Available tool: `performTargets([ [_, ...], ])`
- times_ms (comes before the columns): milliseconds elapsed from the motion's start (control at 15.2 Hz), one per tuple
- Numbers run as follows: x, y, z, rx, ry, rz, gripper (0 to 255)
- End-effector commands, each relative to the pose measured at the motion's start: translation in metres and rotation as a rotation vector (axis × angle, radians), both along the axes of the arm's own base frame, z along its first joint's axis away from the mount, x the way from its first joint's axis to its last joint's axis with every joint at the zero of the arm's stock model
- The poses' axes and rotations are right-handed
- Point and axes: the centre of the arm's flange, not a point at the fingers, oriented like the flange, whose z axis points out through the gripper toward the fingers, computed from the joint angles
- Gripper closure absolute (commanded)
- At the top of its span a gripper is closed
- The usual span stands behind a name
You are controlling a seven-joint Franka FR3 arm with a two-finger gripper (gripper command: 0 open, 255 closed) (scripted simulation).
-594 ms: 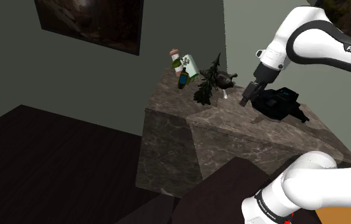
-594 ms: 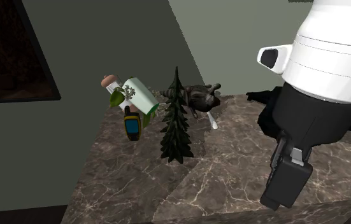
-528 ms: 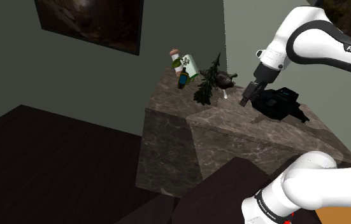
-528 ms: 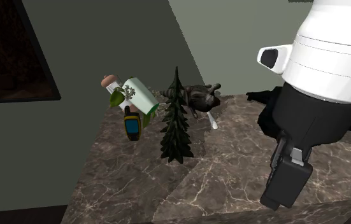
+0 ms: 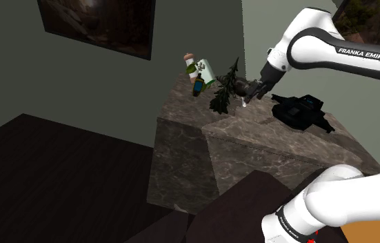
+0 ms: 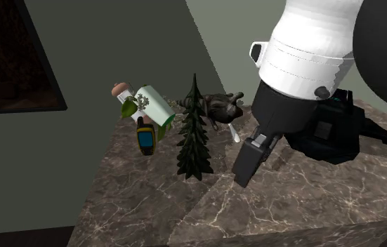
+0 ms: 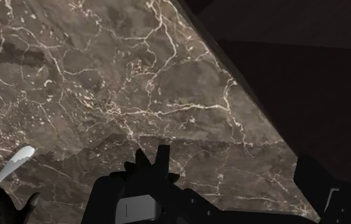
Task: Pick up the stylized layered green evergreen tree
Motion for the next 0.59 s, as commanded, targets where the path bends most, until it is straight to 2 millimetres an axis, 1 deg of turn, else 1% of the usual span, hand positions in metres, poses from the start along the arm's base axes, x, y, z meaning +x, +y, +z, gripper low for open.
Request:
performTargets([
  [0, 0.022, -0.007, -0.005, -0.012, -0.041, -0.027, 0],
  [528, 0.097, -0.038, -0.003, -0.058, -0.192, -0.136, 0],
])
